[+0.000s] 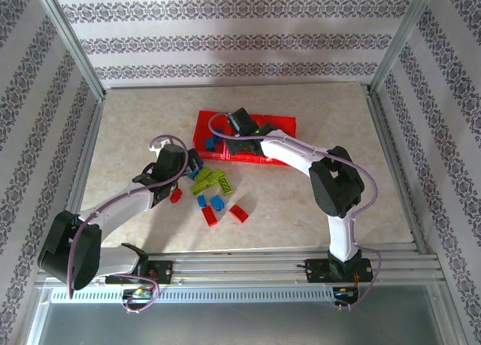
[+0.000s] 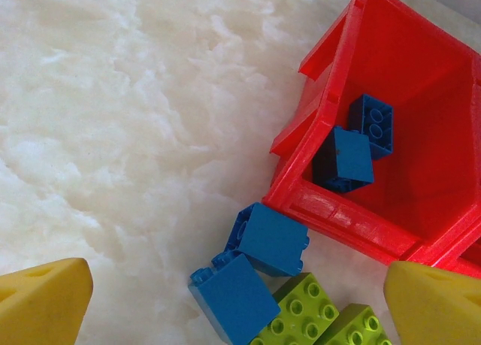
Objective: Sort the legos into containers by color
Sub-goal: Place the lego in the container, then pick up the lego from the bottom-center of the table.
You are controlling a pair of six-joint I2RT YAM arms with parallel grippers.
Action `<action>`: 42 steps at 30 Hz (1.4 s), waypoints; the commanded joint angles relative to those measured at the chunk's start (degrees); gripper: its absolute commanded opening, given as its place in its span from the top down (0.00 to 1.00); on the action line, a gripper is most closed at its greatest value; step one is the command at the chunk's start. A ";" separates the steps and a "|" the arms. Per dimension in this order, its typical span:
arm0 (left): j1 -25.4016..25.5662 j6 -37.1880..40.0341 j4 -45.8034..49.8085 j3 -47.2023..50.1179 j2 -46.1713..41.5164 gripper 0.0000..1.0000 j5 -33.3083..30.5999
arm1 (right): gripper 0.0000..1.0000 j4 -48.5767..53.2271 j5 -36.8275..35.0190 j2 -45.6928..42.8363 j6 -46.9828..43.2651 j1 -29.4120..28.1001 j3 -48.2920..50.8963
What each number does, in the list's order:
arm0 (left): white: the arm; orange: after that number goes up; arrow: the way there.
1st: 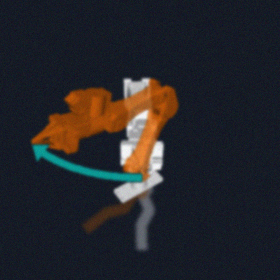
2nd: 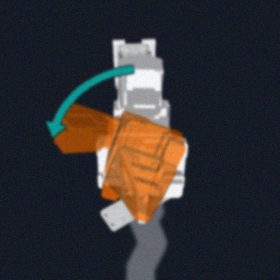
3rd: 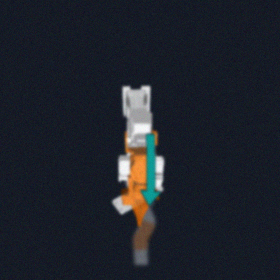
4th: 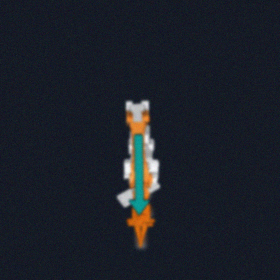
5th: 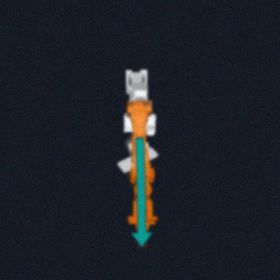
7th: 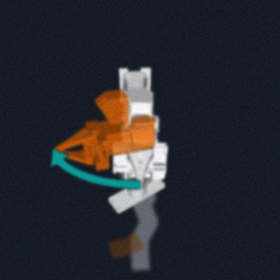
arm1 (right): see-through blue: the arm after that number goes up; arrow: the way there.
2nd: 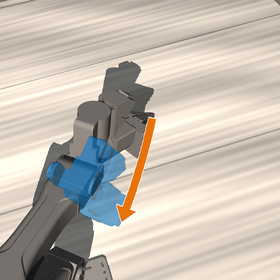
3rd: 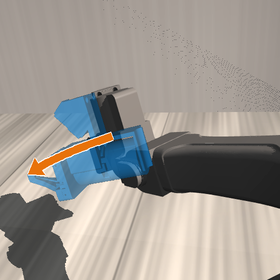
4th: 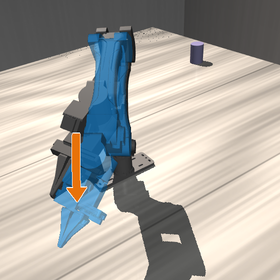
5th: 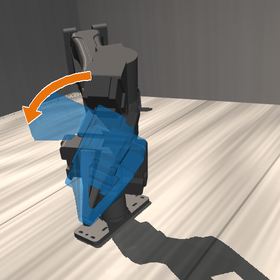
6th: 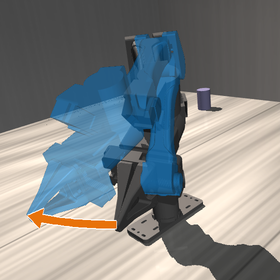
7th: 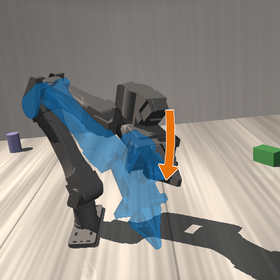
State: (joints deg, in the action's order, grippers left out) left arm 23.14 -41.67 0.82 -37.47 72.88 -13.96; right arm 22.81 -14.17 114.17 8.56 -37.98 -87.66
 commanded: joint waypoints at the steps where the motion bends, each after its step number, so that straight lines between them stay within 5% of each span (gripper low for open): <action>1: -0.71 0.45 0.82 -1.11 -0.55 0.00 0.15 | 0.21 0.48 -1.34 -0.27 -0.64 0.68 -1.38; 11: -0.78 0.58 1.35 -1.15 -0.72 0.00 0.16 | 0.21 1.16 -0.77 -7.39 1.70 -1.28 3.13; 27: -1.13 0.38 0.80 -0.68 -0.89 0.00 -0.74 | 0.22 7.78 3.41 -26.51 9.99 -12.60 23.55; 42: -1.17 0.19 1.83 -0.72 -1.38 0.00 -1.65 | 0.25 10.96 12.60 -22.60 14.76 -21.16 27.11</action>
State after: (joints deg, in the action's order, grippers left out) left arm 22.74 -41.67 0.91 -37.50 72.88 -14.04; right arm 32.42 -4.71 89.58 21.71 -58.15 -61.32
